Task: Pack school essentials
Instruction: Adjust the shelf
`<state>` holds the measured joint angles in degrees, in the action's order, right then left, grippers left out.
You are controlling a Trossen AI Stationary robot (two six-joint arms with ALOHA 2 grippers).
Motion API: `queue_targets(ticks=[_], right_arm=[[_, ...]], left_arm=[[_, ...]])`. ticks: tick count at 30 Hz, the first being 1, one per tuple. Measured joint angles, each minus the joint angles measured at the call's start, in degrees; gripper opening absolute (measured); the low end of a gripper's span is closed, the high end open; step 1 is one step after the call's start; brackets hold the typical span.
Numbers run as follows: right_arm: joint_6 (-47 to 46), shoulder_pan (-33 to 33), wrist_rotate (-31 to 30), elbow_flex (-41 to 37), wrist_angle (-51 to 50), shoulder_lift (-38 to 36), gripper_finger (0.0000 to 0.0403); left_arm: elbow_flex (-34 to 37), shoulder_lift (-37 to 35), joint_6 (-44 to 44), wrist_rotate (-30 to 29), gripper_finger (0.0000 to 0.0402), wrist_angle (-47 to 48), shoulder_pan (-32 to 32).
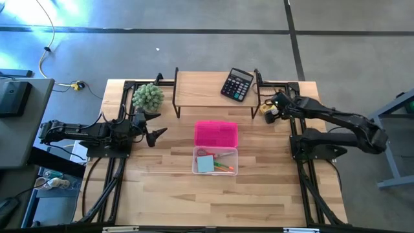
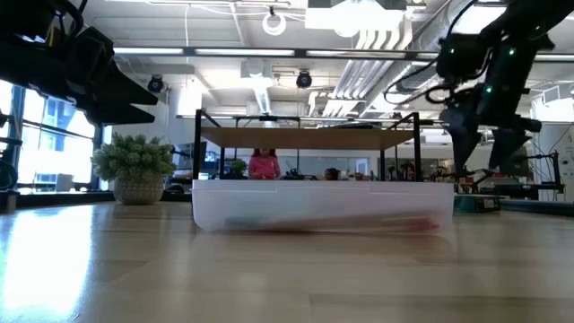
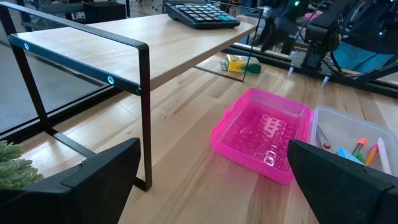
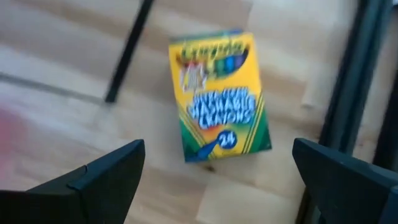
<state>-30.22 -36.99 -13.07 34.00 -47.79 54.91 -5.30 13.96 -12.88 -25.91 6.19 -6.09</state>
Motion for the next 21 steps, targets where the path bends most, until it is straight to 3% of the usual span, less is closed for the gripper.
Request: queue_targets(ticks=[7,21], right_arm=[[-1.1,0.0,-6.3,2.3,3.9,-6.3,0.0399],[0.2,2.8,-8.0,3.5,14.4,-3.3,0.0399]], left_arm=[[0.0,0.0,0.0,0.0,0.0394,0.0,0.0],[0.0,0.0,0.0,0.0,0.0394,0.0,0.0]])
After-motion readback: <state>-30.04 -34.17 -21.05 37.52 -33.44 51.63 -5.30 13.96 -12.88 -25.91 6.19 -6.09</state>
